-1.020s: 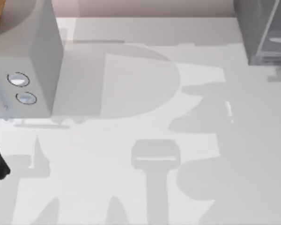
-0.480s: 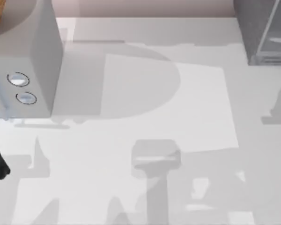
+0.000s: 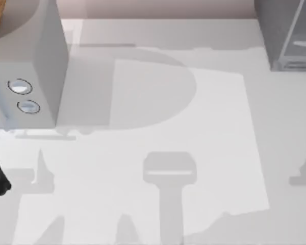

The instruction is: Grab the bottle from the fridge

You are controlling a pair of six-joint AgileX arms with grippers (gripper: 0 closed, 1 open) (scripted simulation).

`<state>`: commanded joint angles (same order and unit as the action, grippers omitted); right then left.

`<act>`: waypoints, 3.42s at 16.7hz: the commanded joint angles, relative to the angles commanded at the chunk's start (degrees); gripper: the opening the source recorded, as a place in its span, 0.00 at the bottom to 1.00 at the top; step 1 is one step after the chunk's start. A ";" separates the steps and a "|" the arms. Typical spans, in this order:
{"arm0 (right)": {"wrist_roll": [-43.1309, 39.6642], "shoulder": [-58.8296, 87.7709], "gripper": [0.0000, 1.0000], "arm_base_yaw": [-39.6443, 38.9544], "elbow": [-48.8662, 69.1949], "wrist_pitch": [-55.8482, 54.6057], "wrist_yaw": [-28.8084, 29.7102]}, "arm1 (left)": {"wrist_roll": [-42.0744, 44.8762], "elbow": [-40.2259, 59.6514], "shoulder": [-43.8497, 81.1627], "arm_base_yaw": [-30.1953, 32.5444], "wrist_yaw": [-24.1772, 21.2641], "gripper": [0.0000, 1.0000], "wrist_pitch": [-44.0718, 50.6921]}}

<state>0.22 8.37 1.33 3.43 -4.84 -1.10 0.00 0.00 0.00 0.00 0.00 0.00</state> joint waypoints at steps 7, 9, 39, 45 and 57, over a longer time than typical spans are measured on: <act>-0.22 -8.37 0.00 -1.33 -3.43 4.84 1.10 | 0.00 0.00 0.00 0.00 0.00 1.00 0.00; -0.11 -8.13 0.00 -1.16 -3.32 4.75 1.02 | 0.00 0.00 0.00 0.00 0.00 1.00 0.00; 1.99 78.85 0.00 -60.79 1.97 -75.29 61.51 | 0.00 0.00 0.00 0.00 0.00 1.00 0.00; 1.61 85.64 0.00 -57.13 3.30 -80.41 58.23 | 0.00 0.00 0.00 0.00 0.00 1.00 0.00; 1.39 103.94 0.00 -47.75 8.40 -94.63 48.86 | 0.00 0.00 0.00 0.00 0.00 1.00 0.00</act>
<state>1.60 112.30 -46.42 11.83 -99.46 47.77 0.00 0.00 0.00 0.00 0.00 0.00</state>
